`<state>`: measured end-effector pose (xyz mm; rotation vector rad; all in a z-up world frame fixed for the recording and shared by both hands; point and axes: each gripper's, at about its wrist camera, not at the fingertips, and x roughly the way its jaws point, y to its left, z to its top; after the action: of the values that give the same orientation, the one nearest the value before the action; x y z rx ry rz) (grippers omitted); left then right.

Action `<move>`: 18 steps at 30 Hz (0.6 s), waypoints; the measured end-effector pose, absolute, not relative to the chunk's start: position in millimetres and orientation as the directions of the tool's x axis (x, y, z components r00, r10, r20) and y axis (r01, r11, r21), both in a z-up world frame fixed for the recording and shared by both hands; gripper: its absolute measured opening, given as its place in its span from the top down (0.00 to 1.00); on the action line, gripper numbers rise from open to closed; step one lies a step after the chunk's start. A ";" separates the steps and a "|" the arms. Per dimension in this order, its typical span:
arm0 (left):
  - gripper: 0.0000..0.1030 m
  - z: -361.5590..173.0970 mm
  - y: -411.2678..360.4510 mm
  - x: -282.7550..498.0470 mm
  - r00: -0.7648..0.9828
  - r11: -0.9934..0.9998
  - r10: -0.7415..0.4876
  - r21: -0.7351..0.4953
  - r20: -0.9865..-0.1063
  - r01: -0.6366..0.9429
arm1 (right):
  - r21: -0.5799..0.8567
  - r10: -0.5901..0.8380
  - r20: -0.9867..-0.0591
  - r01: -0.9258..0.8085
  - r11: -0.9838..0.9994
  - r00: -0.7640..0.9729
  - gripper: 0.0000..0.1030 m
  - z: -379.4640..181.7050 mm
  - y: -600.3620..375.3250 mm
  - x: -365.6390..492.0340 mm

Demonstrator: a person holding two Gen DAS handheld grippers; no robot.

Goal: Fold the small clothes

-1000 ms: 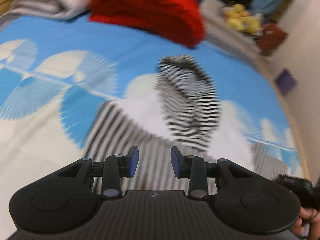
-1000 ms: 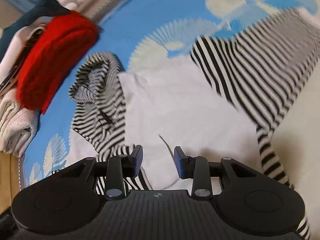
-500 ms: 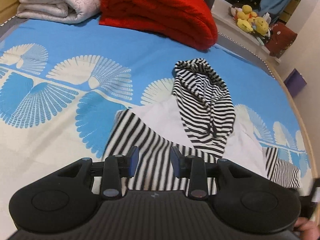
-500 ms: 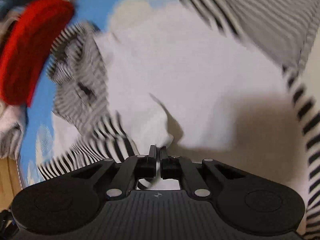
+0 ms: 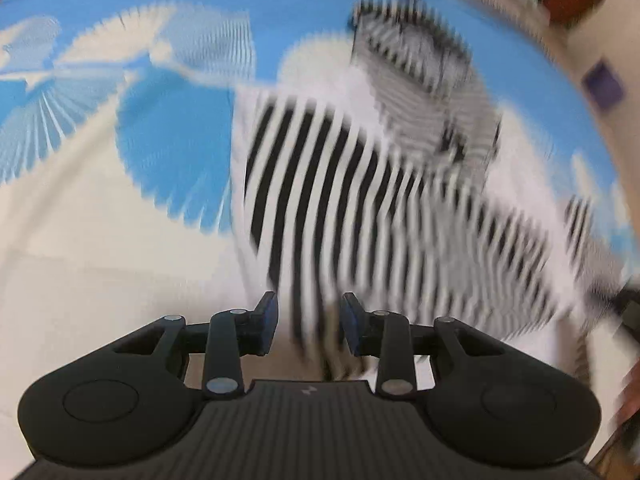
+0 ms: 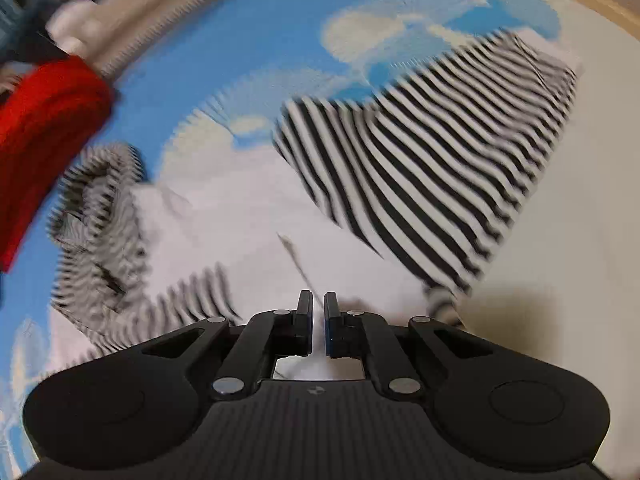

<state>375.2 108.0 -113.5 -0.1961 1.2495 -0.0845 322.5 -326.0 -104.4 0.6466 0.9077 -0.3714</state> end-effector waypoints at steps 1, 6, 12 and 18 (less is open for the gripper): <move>0.63 -122.0 105.1 373.8 0.284 0.989 -0.135 -0.146 -0.949 -0.017 | 0.398 -0.005 -0.790 0.519 0.757 0.613 0.91 -99.3 -323.4 324.8; 0.60 -125.5 112.4 371.2 0.297 0.999 -0.039 -0.038 -0.954 0.007 | 0.570 0.298 -0.789 0.457 0.683 0.537 0.56 -125.7 -333.8 338.9; 0.56 -137.6 100.6 369.8 0.255 0.997 -0.039 -0.021 -0.966 0.074 | 0.420 0.207 -0.893 0.574 0.703 0.399 0.55 -141.6 -347.1 337.0; 0.56 -103.6 79.2 360.1 0.402 0.990 -0.063 -0.005 -0.913 0.144 | 0.432 0.135 -0.846 0.516 0.740 0.515 0.55 -99.8 -362.0 336.2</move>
<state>360.1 79.2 -103.6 0.0784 1.1501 -0.1313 336.2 -362.0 -99.8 0.7295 1.0245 -0.2548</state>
